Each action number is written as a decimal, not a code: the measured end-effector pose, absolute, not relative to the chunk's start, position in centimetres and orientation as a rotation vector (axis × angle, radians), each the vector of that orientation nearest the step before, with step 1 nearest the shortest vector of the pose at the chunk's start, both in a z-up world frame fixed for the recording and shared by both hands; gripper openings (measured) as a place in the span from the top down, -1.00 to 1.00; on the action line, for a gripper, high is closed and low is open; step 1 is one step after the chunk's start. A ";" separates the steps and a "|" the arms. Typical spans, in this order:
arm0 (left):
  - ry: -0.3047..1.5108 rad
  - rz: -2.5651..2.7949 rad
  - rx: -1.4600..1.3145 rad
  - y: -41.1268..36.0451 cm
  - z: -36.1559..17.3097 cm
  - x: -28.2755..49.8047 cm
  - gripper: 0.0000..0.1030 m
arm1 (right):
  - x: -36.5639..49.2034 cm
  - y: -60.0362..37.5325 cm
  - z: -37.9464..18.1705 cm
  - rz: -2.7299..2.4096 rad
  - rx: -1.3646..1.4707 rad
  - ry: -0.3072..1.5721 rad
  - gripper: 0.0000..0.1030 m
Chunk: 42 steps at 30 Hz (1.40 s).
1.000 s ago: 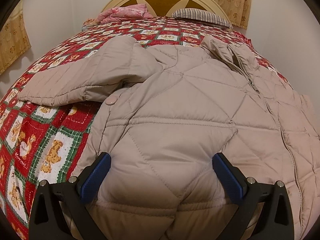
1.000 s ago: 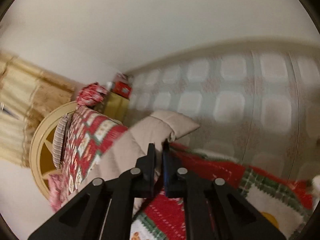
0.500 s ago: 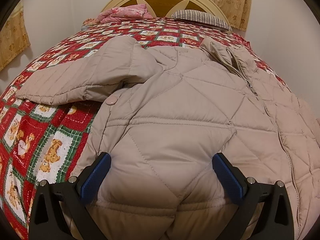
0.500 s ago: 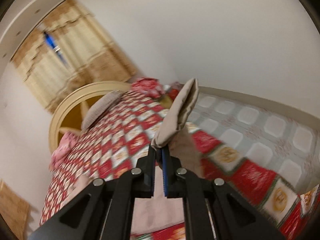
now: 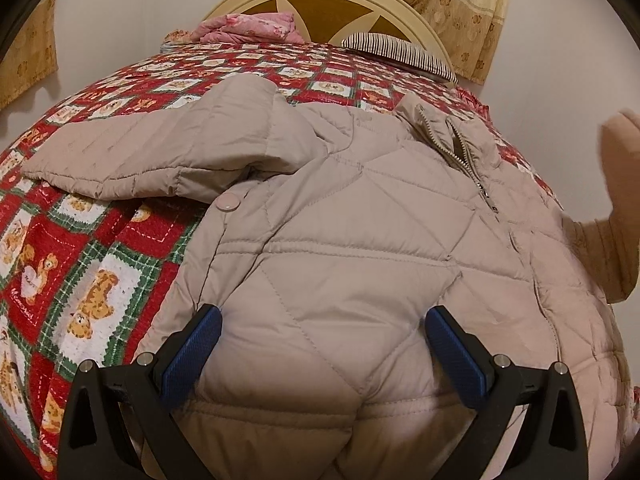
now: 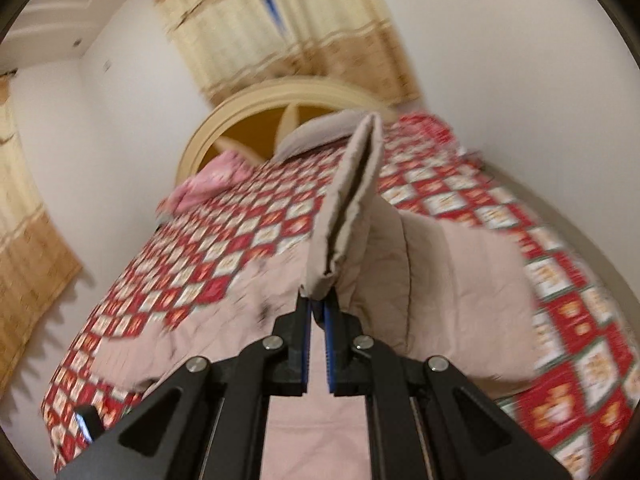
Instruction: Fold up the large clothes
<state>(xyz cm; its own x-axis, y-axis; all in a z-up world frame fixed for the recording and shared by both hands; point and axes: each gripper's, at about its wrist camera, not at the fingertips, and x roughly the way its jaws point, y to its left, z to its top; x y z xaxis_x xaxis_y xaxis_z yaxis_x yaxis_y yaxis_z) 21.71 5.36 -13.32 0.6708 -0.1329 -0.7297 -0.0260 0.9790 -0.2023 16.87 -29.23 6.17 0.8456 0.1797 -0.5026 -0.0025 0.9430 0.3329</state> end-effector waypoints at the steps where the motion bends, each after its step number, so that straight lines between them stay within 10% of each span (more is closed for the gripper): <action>1: 0.834 -0.063 -0.206 5.4 -13.3 21.7 -0.98 | 17.5 -27.6 5.2 0.127 0.332 0.578 0.82; 14: 0.824 -0.080 -0.235 5.8 -13.3 21.6 -0.98 | 20.9 -14.6 -5.6 0.377 0.378 0.825 0.71; 19: 0.825 -0.079 -0.234 5.8 -13.3 21.6 -0.98 | 20.1 -15.2 -4.5 0.471 0.490 0.808 -0.64; 20: 0.825 -0.079 -0.233 5.8 -13.3 21.6 -0.98 | 19.6 -15.9 -3.6 0.478 0.516 0.770 -0.66; 23: 0.824 -0.079 -0.234 5.8 -13.3 21.6 -0.98 | 18.0 -18.1 -1.4 0.517 0.541 0.690 -0.47; 25: 0.825 -0.078 -0.233 5.8 -13.3 21.6 -0.98 | 17.5 -19.5 -0.6 0.420 0.450 0.686 0.40; 26: 0.825 -0.078 -0.233 5.8 -13.3 21.6 -0.98 | 17.6 -20.3 -0.6 0.345 0.396 0.703 0.53; 42: 0.819 -0.120 -0.115 3.8 -10.0 21.8 -0.98 | 21.5 -17.7 -8.7 0.218 0.320 0.929 0.51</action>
<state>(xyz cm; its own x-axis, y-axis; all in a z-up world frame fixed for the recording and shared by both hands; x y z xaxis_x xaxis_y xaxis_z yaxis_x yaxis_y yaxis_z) 21.81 3.83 -10.02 0.6766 -0.1512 -0.7207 0.0623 0.9869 -0.1485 21.49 -17.71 -8.66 0.5817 0.3192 -0.7482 -0.0463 0.9313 0.3613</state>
